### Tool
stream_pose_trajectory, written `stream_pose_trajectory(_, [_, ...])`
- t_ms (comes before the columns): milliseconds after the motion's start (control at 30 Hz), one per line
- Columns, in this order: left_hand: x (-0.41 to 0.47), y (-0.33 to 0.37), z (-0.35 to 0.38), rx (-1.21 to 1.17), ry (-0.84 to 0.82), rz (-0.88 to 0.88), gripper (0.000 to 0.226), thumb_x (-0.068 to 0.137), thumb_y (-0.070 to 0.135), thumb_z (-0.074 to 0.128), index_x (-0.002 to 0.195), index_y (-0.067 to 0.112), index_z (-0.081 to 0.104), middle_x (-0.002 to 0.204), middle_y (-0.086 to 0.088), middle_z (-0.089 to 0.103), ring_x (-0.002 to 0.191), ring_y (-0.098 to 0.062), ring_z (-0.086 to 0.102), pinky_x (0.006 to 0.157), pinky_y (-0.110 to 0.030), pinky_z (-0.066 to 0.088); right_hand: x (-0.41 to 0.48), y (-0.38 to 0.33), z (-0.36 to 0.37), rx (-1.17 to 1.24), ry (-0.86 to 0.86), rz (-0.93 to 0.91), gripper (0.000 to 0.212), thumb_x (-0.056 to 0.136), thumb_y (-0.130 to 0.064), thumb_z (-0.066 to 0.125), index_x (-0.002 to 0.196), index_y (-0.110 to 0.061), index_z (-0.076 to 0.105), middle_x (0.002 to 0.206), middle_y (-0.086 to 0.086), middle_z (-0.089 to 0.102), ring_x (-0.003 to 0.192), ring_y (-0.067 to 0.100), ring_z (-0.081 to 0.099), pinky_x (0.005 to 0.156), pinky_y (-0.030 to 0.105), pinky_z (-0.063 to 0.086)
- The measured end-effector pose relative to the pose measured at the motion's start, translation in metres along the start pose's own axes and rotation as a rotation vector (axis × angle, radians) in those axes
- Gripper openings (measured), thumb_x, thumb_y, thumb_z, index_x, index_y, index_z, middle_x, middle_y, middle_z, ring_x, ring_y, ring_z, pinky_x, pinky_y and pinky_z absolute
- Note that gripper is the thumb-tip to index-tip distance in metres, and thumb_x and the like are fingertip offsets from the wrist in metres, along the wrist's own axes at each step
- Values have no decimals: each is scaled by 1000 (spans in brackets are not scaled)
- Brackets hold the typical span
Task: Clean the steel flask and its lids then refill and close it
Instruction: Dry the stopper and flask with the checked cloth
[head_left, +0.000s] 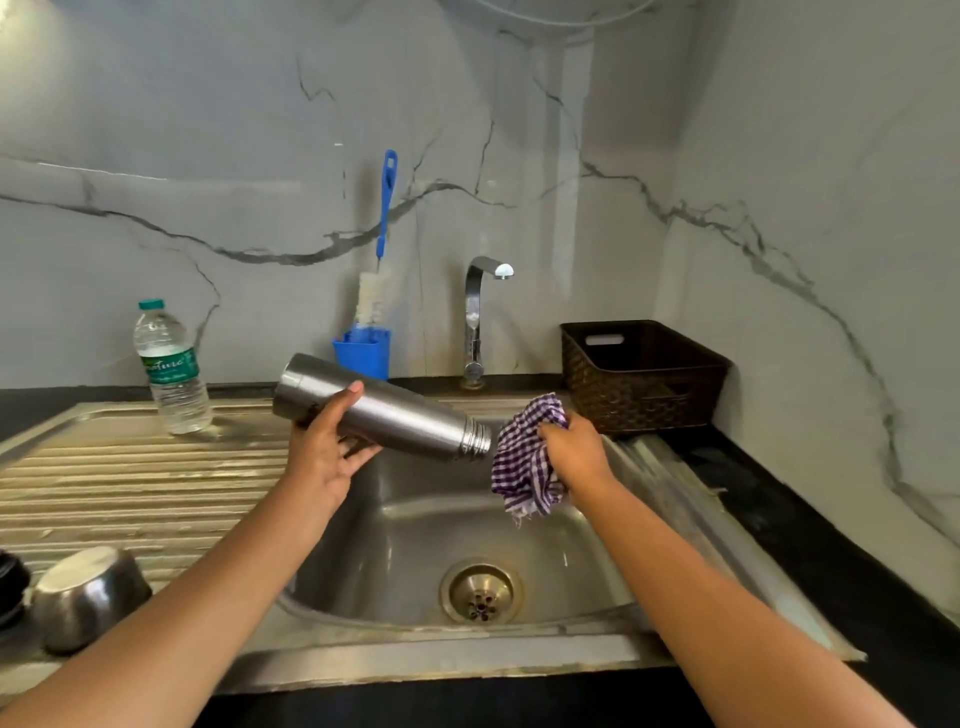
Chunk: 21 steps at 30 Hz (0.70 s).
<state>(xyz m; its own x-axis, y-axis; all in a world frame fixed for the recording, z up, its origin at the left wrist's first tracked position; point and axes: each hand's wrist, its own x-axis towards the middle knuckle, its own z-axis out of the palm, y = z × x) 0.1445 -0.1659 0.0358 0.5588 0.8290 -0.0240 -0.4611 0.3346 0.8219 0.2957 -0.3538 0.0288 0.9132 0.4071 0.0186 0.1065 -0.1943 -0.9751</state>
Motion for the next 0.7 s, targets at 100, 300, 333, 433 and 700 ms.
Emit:
stream_pose_trajectory(100, [1,0,0,-70,-3,1,66,80,24,71,138,18,40,127,-12,57,114,-26,56,70,-40,53,-8,-4,10,243,-52,14,28,96,-21,48,123,-13,52,112,9,64,99,25,63,86,40,53])
stream_pose_trajectory(300, [-5,-8,4,-150,-1,-18,60,82,25,69,136,18,43,119,-11,60,109,-24,58,91,-46,50,-29,-12,28,432,-420,-152,68,76,-68,38,129,-27,54,134,-2,50,124,16,46,108,37,33])
stream_pose_trajectory(333, [-6,-9,4,-160,-1,-16,59,83,25,69,135,18,43,118,-11,61,109,-25,58,91,-45,50,-30,-11,30,402,-493,-198,65,77,-69,33,129,-36,54,142,-8,41,129,12,37,110,37,27])
stream_pose_trajectory(433, [-11,-10,6,-172,-12,-8,51,84,25,67,130,18,45,113,-9,62,105,-23,59,90,-45,49,-26,-8,30,319,-448,-310,42,95,-33,49,135,-44,44,154,-19,19,140,12,25,109,35,33])
stream_pose_trajectory(700, [-26,-16,17,-212,-75,-41,22,88,27,61,107,20,52,107,-11,63,102,-23,61,80,-41,51,-17,-6,19,367,-334,-406,58,76,-44,65,129,-38,44,125,-4,56,112,13,58,92,29,51])
